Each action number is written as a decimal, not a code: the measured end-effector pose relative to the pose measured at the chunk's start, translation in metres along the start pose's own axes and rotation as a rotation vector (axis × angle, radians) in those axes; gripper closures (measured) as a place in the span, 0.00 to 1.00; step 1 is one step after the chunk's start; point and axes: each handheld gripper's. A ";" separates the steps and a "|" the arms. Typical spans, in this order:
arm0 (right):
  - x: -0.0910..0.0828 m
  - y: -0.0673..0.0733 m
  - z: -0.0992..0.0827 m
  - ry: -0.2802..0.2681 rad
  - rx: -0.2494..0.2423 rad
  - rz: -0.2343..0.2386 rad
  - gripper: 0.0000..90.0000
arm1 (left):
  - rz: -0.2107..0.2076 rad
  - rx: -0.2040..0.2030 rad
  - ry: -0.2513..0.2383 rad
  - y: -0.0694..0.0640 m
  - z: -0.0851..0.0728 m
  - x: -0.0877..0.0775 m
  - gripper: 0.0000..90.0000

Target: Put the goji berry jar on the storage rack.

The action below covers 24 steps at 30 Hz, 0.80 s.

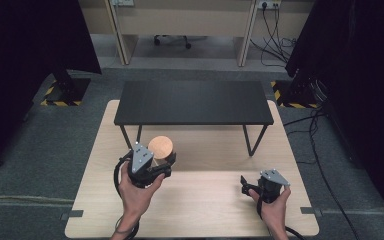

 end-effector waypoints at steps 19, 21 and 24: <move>0.000 0.000 0.000 -0.001 -0.005 0.001 0.03 | 0.006 0.021 -0.032 0.008 0.058 0.002 0.28; 0.000 0.000 0.000 -0.002 -0.006 0.001 0.03 | 0.009 0.027 -0.031 0.008 0.064 0.004 0.28; 0.000 0.001 0.000 -0.001 -0.008 0.001 0.03 | 0.014 0.025 -0.029 0.010 0.075 0.007 0.28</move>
Point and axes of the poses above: each handheld gripper's, and its own axes: x roughly forward along the jaws, z roughly out of its top, y roughly to its left, and after that the axes turned 4 degrees about z, right-handed
